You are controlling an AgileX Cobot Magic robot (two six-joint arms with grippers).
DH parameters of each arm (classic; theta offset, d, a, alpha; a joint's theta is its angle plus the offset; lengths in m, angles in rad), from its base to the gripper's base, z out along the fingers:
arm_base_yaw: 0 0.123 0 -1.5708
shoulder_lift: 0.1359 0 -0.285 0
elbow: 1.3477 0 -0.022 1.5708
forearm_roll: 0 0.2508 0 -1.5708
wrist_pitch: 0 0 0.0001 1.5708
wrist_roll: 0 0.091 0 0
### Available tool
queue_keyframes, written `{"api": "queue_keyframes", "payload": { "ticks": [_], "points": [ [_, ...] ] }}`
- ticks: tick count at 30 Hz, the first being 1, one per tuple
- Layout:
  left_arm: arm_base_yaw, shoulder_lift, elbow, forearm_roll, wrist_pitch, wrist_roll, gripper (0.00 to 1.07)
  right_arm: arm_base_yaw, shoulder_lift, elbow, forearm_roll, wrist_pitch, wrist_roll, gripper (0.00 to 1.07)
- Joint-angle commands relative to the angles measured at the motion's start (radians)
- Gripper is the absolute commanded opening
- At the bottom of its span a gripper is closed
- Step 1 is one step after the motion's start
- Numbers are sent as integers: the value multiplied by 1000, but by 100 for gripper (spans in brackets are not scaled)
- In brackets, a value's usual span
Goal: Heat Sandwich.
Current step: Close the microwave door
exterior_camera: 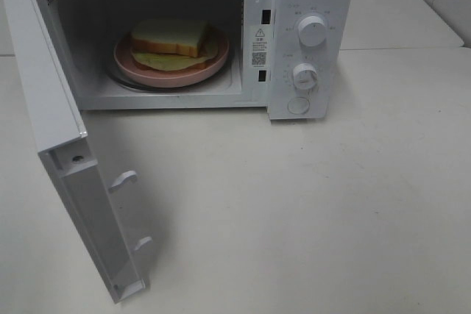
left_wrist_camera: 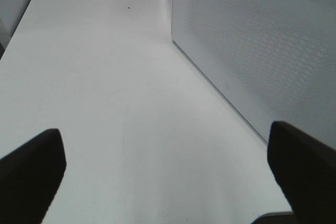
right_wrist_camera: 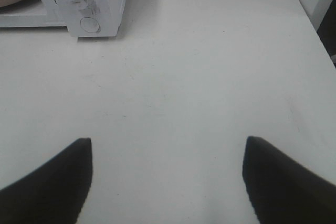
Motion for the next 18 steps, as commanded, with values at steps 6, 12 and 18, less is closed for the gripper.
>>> {"api": "queue_keyframes", "payload": {
  "ticks": [6,12,18],
  "points": [
    [3,-23,4,-4,-8,-5,106,-3,-25,1,-3,-6,-1,76],
    [3,-23,4,-4,-8,-5,106,-3,-25,1,-3,-6,-1,76],
    [3,-23,4,-4,-8,-5,106,-3,-25,1,-3,-6,-1,76]
  ]
}}
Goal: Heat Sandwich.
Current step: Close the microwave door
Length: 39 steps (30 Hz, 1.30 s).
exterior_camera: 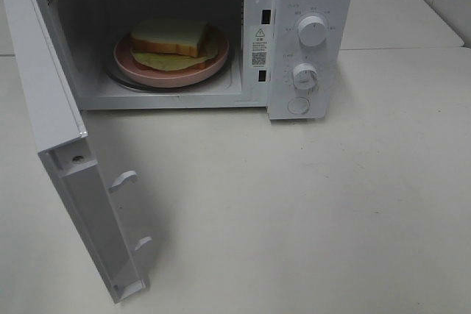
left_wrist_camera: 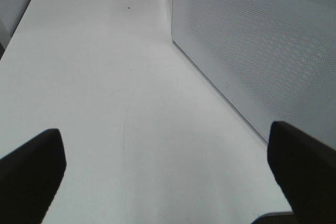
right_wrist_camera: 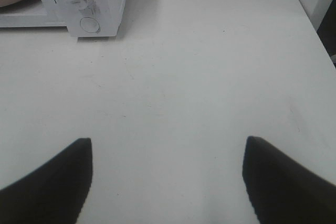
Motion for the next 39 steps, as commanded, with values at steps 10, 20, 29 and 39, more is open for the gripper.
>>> {"api": "queue_keyframes", "payload": {
  "ticks": [10,20,29,39],
  "points": [
    [3,5,-15,-15,-33,-10,106,-3,-25,0,-3,-6,-1,76],
    [3,137,-19,-11,-202,-9,81,-2,-25,0,-3,-6,-1,76],
    [3,290,-12,4,-267,-9,22,-2,-25,0,-3,-6,-1,76],
    [3,393,134,22,-603,-6,0,-2,-25,0,-3,-6,-1,76]
  ]
}}
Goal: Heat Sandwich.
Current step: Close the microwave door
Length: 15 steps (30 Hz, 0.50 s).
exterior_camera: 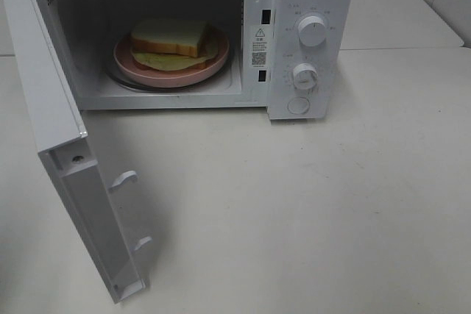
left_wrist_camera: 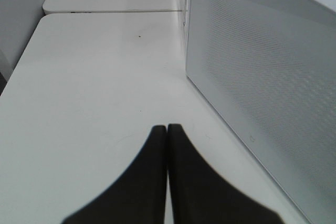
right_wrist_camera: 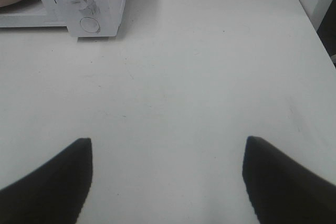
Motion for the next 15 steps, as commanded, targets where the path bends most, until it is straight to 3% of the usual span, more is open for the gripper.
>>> {"api": "queue_keyframes", "payload": {
  "ticks": [1,10,15],
  "points": [
    [3,34,62,-1,-164,-5,0,-2,-25,0,-4,-6,-1,76],
    [3,180,218,-1,-579,-5,0,-2,-25,0,-4,-6,-1,76],
    [3,314,232,10,-768,-5,0,-2,-25,0,-4,-6,-1,76]
  ]
}}
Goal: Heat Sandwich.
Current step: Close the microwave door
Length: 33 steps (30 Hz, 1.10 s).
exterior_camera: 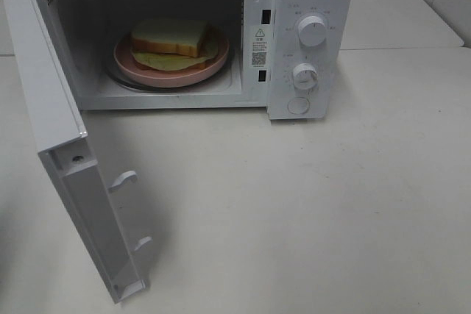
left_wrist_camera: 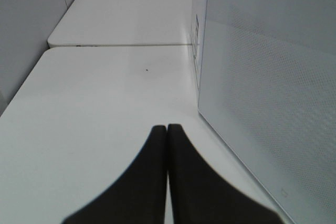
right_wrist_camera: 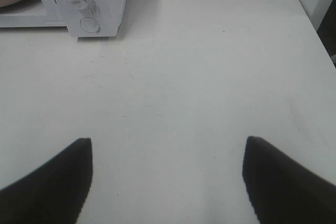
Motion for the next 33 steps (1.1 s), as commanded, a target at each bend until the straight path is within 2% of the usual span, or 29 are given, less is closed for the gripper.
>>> {"api": "queue_keyframes", "payload": {
  "ticks": [1,8,12,15,27,33],
  "points": [
    [3,89,3,8,-166,-5,0,-2,-25,0,-4,-6,-1,76],
    [2,276,1,58,-340,-13,0,-2,-25,0,-4,-6,-1,76],
    [-30,376,-15,107,-413,-13,0,-2,-25,0,-4,-6,-1,76],
    [-84,456,-43,157,-450,-13,0,-2,-25,0,-4,-6,-1,76],
    [-195,622,-61,164,-642,-17,0,-2,-25,0,-4,-6,-1,76],
    [-245,693,-121,196,-647,-16,0,-2,-25,0,-4,-6,-1,76]
  ]
}}
